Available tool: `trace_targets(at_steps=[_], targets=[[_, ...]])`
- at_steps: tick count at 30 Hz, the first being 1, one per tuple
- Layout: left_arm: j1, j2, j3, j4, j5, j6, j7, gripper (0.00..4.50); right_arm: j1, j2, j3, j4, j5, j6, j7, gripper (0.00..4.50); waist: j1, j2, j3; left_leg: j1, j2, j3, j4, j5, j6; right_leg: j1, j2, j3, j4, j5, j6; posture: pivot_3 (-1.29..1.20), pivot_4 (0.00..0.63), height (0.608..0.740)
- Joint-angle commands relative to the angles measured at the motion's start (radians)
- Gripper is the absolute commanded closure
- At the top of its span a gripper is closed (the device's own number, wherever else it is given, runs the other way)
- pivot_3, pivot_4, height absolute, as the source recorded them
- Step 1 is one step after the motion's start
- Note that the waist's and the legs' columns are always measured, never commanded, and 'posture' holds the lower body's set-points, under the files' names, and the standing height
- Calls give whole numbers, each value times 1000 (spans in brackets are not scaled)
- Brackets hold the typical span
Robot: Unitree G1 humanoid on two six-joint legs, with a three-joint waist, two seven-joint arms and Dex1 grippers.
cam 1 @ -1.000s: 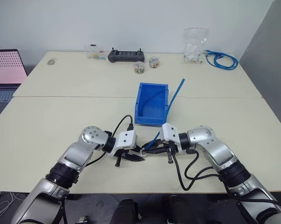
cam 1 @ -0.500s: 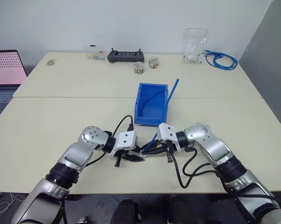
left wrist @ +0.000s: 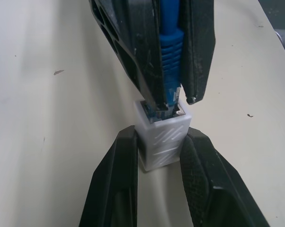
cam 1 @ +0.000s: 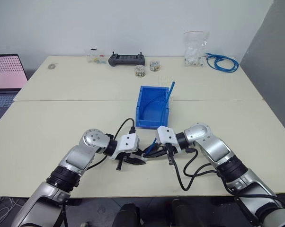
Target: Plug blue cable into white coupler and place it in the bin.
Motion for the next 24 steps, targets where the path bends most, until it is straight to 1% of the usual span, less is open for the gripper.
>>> trace_targets(at_steps=[1,3,4,5,7,10,12,15,17,19,24], targets=[[22,-10,39,-14,13,16,72,3583,38,3,-10,-38,33,89,-2,4392,0,0,0,0,0,0,0,0,0,0,0,0,0,0,0,0,150,740],[30,-16,65,-25,0,38,103,3583,33,11,-68,-92,71,126,-37,4392,1,0,0,-1,0,0,0,0,0,0,0,0,0,0,0,0,150,740],[38,-18,86,-45,-15,60,119,2885,33,15,-100,-128,92,149,-61,4392,2,0,0,-1,0,0,1,0,0,-1,-1,0,0,0,0,0,150,740],[43,-19,101,-61,-26,77,130,2795,34,17,-122,-155,107,167,-79,4392,2,-1,2,-1,0,-1,1,0,0,-1,-1,0,0,0,0,0,150,740],[71,-8,159,-135,-65,132,168,2292,41,18,-177,-248,154,232,-125,4392,1,-3,3,-5,0,-1,1,0,0,-5,-1,0,1,0,0,0,150,740],[125,39,272,-284,-119,242,228,1632,50,11,-268,-390,237,345,-203,4392,-3,-3,4,-18,0,-2,3,0,0,-17,-1,-1,2,3,-5,0,150,740],[143,55,323,-360,-150,307,263,1217,46,9,-319,-437,283,400,-243,4392,-3,-3,4,-22,0,-2,2,0,-1,-21,-1,-1,3,3,-5,0,150,740],[126,58,411,-465,-189,420,357,651,-15,14,-430,-429,346,460,-320,4392,-1,-3,4,-25,0,-3,2,0,-1,-24,-1,-1,3,3,-5,0,150,740],[86,42,428,-475,-170,448,431,208,-80,23,-463,-350,343,458,-365,4392,0,-3,5,-27,-1,-2,4,0,-1,-25,-2,-1,2,4,-4,0,150,740],[33,25,422,-464,-157,463,482,18,-175,32,-471,-192,304,418,-394,4392,0,-3,5,-27,-1,-2,4,1,0,-25,-2,-1,2,5,-3,0,150,740],[-58,-20,375,-413,-112,458,570,0,-416,76,-427,292,170,276,-445,4392,-3,-3,5,-26,0,0,3,1,0,-24,0,-1,3,6,-4,0,150,740]])
